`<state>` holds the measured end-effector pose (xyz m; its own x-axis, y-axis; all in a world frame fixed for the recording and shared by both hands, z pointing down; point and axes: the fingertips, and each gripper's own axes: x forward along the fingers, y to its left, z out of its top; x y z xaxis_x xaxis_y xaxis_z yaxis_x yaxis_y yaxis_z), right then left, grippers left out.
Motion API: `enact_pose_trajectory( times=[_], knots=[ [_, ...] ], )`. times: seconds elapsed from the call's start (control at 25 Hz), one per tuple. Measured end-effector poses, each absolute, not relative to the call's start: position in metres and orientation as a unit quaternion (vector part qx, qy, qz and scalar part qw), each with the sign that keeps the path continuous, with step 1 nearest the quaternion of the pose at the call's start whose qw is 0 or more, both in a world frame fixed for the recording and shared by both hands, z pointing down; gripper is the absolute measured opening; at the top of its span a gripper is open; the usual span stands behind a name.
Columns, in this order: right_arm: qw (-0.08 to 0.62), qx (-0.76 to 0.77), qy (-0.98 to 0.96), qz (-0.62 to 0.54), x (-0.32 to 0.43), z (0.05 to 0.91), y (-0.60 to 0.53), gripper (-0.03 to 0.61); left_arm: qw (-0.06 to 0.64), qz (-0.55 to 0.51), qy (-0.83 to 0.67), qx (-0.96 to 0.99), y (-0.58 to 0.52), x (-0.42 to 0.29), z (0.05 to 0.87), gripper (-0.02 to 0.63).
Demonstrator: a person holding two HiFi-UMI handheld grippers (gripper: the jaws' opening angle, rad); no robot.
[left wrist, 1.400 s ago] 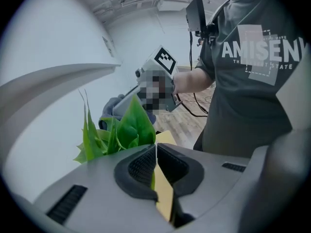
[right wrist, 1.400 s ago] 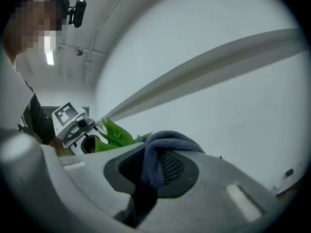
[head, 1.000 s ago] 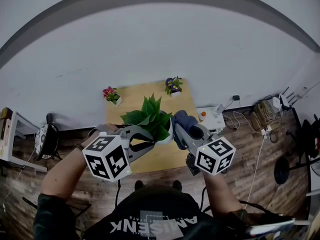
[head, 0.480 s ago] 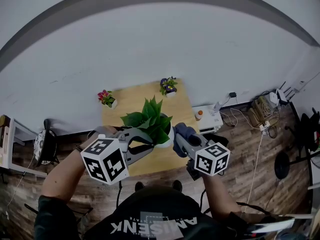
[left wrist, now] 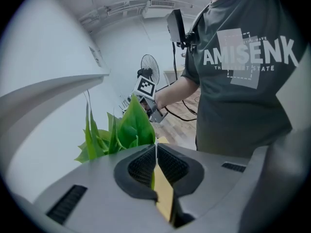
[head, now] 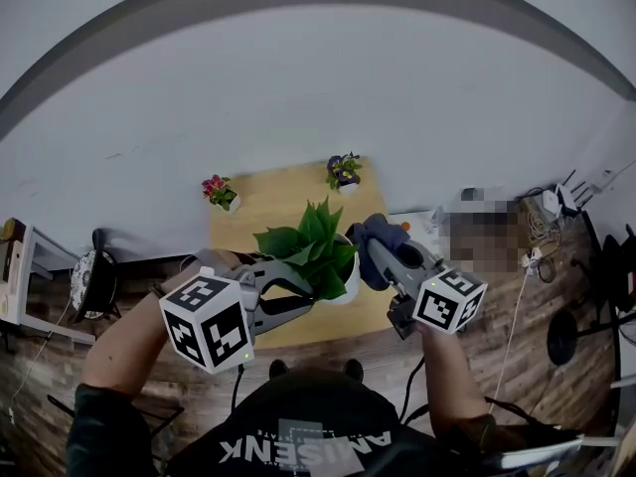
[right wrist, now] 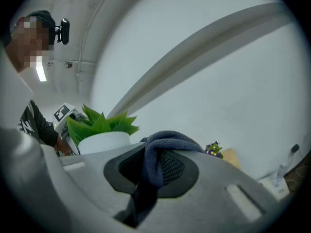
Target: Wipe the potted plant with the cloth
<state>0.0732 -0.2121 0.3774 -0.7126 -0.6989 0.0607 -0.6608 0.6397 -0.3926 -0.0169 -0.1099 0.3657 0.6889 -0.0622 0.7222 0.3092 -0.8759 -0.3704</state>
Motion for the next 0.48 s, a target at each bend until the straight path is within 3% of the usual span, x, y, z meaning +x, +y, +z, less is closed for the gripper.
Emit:
enact_pose_trajectory(
  times=[0.24,0.48],
  knots=[
    [0.110,-0.309,0.929,-0.173,0.047,0.314,-0.212,0.044,0.252,-0.393,-0.076,-0.881,-0.106,-0.026,0.367,0.011],
    [0.092,-0.274,0.943,-0.162,0.033,0.307,-0.206,0.044,0.260,-0.393,-0.060,-0.880,-0.107,-0.026,0.362,0.011]
  ],
)
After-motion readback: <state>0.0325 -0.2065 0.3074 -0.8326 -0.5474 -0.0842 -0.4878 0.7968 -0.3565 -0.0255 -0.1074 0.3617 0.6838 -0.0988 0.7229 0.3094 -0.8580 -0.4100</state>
